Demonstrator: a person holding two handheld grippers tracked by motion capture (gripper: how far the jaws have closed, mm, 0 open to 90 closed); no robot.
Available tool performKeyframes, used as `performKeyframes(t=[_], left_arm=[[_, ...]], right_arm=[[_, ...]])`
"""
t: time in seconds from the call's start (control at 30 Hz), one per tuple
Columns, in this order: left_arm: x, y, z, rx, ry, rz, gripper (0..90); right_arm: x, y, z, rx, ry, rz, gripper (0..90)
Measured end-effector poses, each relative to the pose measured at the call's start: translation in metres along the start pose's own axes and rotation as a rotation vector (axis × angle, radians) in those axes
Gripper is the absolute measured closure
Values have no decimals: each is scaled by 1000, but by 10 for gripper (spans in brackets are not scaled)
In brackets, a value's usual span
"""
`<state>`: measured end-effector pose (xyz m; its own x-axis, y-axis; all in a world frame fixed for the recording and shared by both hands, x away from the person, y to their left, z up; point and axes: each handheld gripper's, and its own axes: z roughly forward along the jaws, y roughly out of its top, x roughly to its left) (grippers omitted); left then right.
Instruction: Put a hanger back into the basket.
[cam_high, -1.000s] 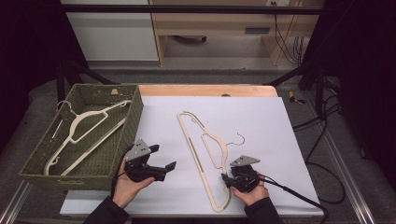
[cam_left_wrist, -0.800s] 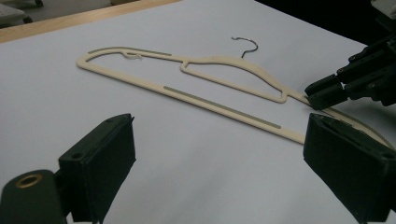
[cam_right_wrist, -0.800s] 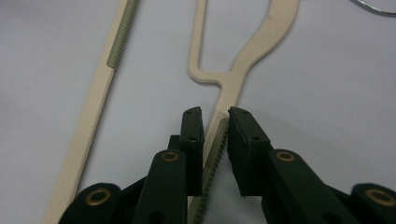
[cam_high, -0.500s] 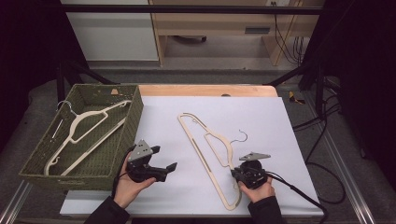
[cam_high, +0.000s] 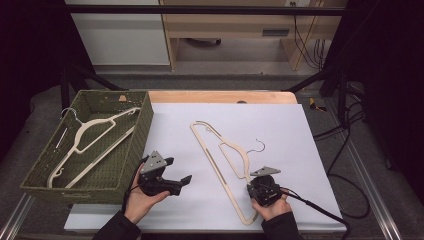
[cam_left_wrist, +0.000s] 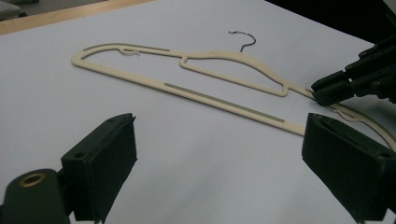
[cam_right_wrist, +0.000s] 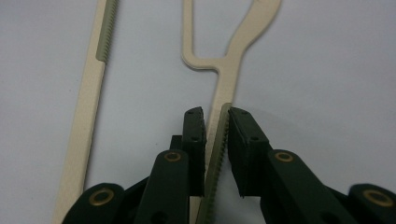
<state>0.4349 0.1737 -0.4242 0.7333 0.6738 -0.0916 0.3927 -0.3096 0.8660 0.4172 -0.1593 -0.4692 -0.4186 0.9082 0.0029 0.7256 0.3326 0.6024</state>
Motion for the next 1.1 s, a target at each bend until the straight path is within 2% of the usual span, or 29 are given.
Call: performKeyframes(t=[0.1, 0.2, 0.27, 0.4, 0.67, 0.9, 0.93, 0.97, 1.07, 1.1], left_arm=[[-1, 0, 1, 1, 0, 3, 101], [-1, -1, 1, 3, -3, 6, 101], [-1, -1, 0, 3, -3, 7, 102], [-1, -1, 0, 0, -4, 8, 104], [-2, -2, 2, 8, -5, 10, 104], [-3, -2, 3, 8, -8, 12, 105], [-3, -2, 3, 7, -9, 10, 105], [-3, -1, 4, 3, -10, 7, 105], [-4, 2, 6, -1, -15, -1, 108], [-4, 3, 6, -7, -21, -7, 109]], right_arm=[[-2, 2, 0, 13, 11, 38, 781], [-10, 2, 0, 11, 58, 92, 788], [-18, 0, -1, -10, 99, 133, 793], [-31, 0, -9, -66, 146, 168, 796], [-32, 0, -29, -188, 198, 99, 796], [-28, 0, -31, -205, 215, 53, 799], [-28, 0, -31, -207, 217, 53, 812], [-27, -1, -33, -223, 208, 47, 900], [-26, -1, -36, -249, 253, 35, 900], [-25, 0, -35, -234, 246, 24, 900]])
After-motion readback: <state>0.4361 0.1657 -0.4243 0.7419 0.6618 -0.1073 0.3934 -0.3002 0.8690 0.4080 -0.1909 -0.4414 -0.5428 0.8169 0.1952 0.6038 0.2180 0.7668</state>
